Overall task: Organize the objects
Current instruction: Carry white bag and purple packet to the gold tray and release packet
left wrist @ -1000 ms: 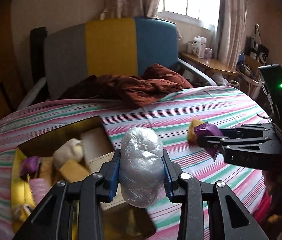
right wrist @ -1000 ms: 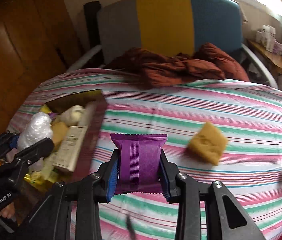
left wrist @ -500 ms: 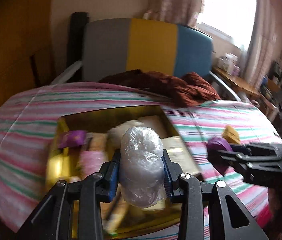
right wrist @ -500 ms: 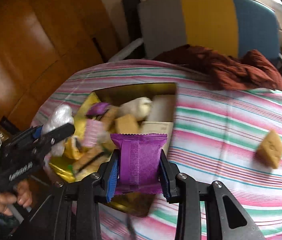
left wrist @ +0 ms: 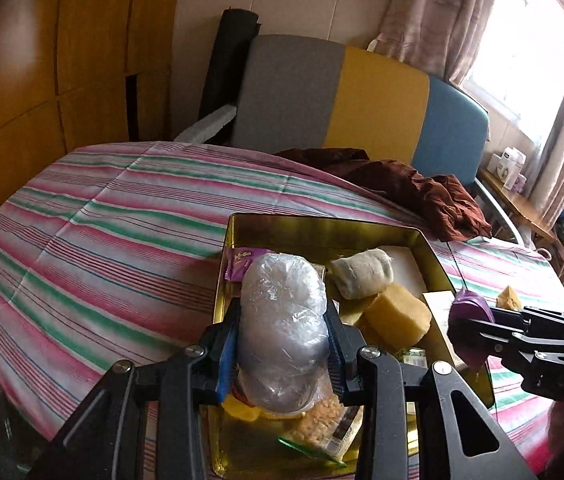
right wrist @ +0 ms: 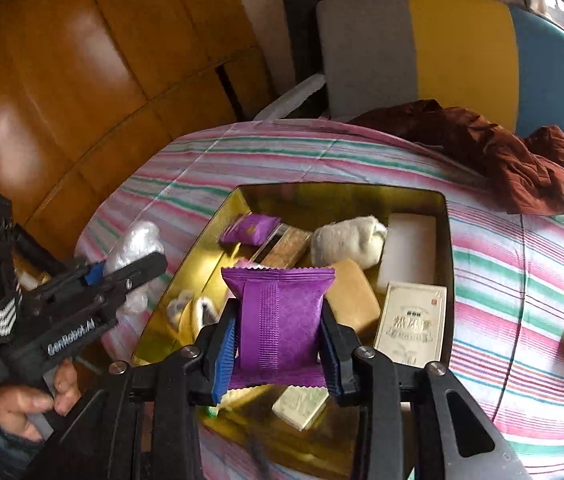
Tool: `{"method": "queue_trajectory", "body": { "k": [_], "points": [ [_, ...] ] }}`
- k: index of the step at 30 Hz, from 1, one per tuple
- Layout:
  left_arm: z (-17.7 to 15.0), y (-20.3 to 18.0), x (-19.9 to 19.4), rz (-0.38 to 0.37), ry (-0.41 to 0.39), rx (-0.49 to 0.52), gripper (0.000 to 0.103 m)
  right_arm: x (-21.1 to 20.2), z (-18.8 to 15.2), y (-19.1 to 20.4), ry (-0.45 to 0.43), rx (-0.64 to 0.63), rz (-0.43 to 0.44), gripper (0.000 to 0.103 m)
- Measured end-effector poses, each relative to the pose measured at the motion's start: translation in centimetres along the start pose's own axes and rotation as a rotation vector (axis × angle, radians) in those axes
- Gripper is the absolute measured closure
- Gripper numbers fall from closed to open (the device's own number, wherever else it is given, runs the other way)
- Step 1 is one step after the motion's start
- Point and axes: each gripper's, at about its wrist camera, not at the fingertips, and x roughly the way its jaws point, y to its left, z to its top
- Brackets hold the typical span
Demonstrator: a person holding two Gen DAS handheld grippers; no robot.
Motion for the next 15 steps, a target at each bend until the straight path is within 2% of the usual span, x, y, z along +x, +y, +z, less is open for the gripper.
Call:
{"method": "queue_trajectory", "body": {
  "k": [2, 8, 15],
  "points": [
    [0.4, -0.3, 0.7, 0.0, 0.005, 0.01, 0.065, 0.4, 0.4, -0.1, -0.004, 0.013, -0.011, 0.058],
    [1.4, -1.5, 2.6, -0.001, 0.003, 0.038, 0.052, 1.1, -0.1, -0.5, 0.017, 0.042, -0.019, 0.058],
    [0.2, -1.4, 3.0, 0.031, 0.023, 0.039, 0.042, 1.2, -1.6, -0.9, 0.034, 0.043, -0.071, 0.055]
  ]
}}
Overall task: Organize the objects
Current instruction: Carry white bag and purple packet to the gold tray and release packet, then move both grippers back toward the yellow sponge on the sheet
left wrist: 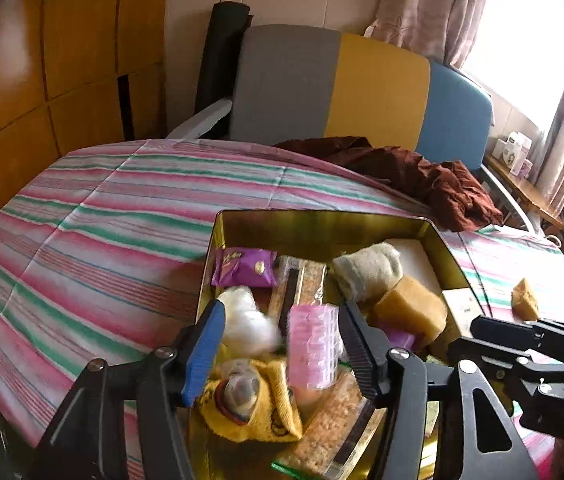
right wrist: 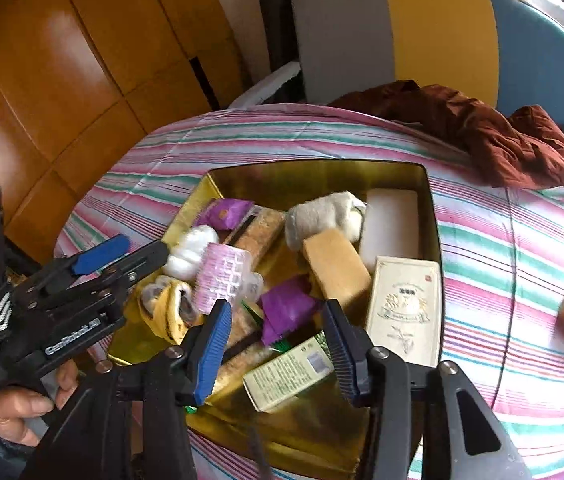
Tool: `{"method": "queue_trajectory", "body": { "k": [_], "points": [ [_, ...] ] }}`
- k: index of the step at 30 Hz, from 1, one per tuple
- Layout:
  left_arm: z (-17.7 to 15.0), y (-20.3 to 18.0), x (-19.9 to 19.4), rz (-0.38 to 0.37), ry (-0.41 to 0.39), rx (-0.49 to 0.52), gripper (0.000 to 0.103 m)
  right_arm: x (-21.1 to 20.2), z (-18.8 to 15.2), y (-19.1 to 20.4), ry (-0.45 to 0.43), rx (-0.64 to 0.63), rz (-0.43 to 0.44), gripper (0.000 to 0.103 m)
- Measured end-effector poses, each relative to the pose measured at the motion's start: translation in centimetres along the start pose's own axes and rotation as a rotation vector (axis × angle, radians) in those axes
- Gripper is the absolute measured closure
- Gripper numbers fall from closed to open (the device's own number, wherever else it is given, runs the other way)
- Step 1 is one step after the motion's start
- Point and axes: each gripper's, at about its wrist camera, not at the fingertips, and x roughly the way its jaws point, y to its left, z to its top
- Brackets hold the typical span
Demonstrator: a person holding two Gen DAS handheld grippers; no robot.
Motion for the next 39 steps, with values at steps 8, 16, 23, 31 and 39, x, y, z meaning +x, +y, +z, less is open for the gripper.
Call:
{"method": "queue_trajectory", "body": {
  "k": [8, 16, 23, 31, 39],
  "points": [
    [-1.2, -0.7, -2.6, 0.014, -0.042, 0.018, 0.03, -1.1, -0.9, 0.7, -0.034, -0.026, -0.072, 0.055],
    [-1.7, -2.3, -4.8, 0.009, -0.084, 0.067, 0.029, -2.2, -1.7, 1.2, -0.074, -0.051, -0.12, 0.047],
    [-2.2, -3.3, -5.9, 0.027, -0.111, 0.094, 0.021, -2.9, -2.3, 0.6, -0.096, -0.05, -0.162, 0.045],
    [-2.6, -4.6, -6.5, 0.017, -0.117, 0.128, 0.018, -3.7, -2.7, -0.7, -0.113, -0.015, -0.177, 0.045],
    [-3.0, -6.6, -6.6, -0.022, -0.101, 0.179, 0.013, -4.7, -3.2, -3.1, -0.126, 0.031, -0.203, 0.034]
  ]
}}
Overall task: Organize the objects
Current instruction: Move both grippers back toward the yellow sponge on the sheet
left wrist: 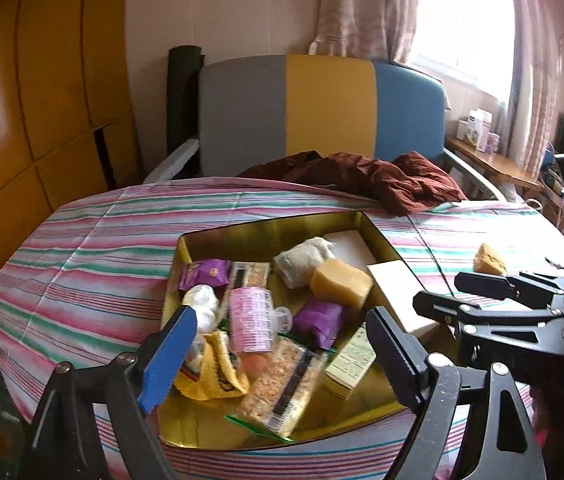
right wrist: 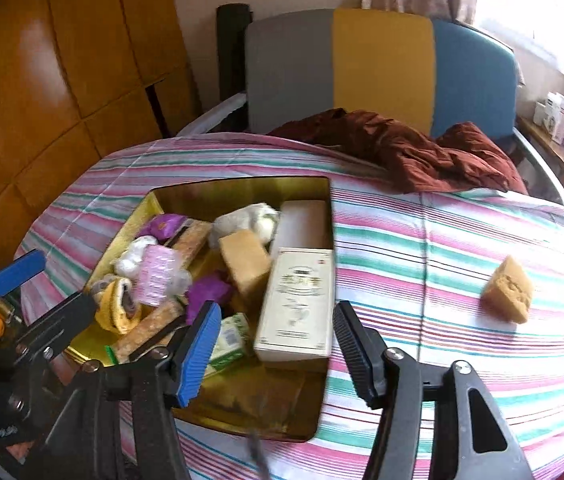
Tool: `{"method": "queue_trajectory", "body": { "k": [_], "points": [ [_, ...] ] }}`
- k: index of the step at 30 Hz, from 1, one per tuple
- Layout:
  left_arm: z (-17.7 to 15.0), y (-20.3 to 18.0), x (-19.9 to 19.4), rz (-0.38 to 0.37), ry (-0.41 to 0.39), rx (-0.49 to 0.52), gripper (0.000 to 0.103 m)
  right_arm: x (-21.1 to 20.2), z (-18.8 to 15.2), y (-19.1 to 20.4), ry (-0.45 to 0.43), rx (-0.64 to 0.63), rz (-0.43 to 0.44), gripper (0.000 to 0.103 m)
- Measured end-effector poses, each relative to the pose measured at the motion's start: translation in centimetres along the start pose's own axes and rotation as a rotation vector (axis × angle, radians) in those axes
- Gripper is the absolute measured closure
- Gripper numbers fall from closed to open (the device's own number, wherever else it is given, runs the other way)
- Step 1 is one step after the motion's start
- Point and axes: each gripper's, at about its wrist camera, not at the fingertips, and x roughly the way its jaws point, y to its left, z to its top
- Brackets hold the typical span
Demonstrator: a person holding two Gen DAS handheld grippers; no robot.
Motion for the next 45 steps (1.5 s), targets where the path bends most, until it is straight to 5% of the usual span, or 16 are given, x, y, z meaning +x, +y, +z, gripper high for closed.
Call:
{"method": "queue_trajectory", "body": {
  "k": [2, 27, 45],
  "points": [
    [0.1, -0.6, 0.0, -0.012, -0.001, 0.011, 0.01, -0.1, -0.1, -0.9, -0.003, 0.016, -0.01, 0.02],
    [1.9, -11.1, 2.1, -0.189, 0.027, 0.214, 0.008, -3.7, -0.1, -13.7, -0.042, 0.167, -0.251, 0.014],
    [2.4, -17.0, 4.8, -0.272, 0.075, 0.304, 0.008, -7.2, -2.9, -29.2, 0.072, 0.368, -0.401, 0.014]
  ]
}}
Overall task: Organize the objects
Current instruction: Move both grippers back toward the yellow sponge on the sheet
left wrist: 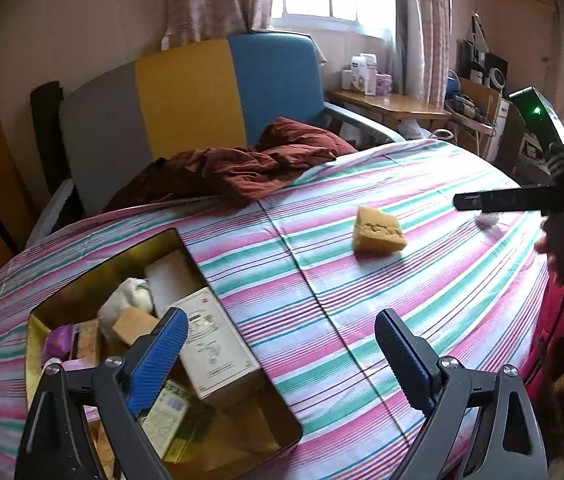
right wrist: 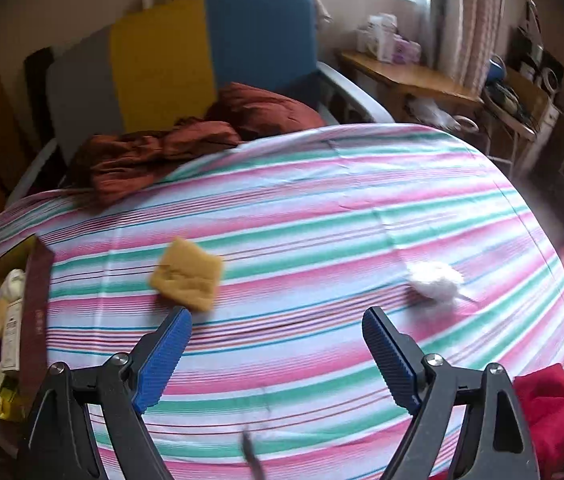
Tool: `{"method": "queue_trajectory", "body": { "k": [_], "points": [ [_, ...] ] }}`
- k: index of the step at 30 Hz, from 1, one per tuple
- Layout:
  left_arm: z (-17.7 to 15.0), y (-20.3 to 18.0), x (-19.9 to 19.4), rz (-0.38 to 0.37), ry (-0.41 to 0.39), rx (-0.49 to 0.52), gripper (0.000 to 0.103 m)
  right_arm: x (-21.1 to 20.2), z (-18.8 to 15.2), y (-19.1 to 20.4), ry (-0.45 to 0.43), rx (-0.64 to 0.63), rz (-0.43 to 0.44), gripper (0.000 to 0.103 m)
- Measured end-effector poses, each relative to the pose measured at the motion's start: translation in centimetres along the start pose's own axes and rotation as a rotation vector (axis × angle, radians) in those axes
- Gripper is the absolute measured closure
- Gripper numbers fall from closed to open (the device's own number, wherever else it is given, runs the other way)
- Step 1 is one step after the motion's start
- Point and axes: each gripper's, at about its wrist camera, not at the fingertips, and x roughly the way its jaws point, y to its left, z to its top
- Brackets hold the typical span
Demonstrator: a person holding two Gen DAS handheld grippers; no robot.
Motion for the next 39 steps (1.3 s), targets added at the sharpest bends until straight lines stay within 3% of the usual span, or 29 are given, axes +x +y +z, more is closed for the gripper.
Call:
{"method": "queue_trajectory", "body": {
  "k": [14, 18, 24, 30, 33, 35, 39],
  "points": [
    [0.7, -3.0, 3.6, -0.075, 0.071, 0.036, 0.008, 3.1, 1.7, -12.3, 0.127, 0.117, -0.17, 0.014],
    [0.9, -3.6, 4.5, -0.086, 0.089, 0.038, 0.008, 4.8, 2.2, -14.0, 0.165, 0.163, -0.162, 0.014],
    [1.5, -4.5, 5.8, -0.106, 0.111, 0.037, 0.008, 7.5, 2.7, -17.6, 0.193, 0.409, -0.109, 0.014],
    [2.0, -5.6, 6.7, -0.123, 0.124, 0.051, 0.008, 9.7, 2.8, -17.3, 0.205, 0.432, -0.086, 0.014],
    [2.4, -6.0, 7.2, -0.132, 0.131, 0.053, 0.008, 10.6, 2.6, -17.2, 0.212, 0.437, -0.074, 0.019],
    [2.8, -6.1, 7.7, -0.141, 0.139, 0.042, 0.008, 11.0, 2.4, -17.3, 0.218, 0.44, -0.073, 0.03],
    [3.6, -6.6, 8.8, -0.138, 0.143, 0.038, 0.008, 11.4, 2.1, -17.4, 0.233, 0.431, -0.074, 0.041]
  ]
}}
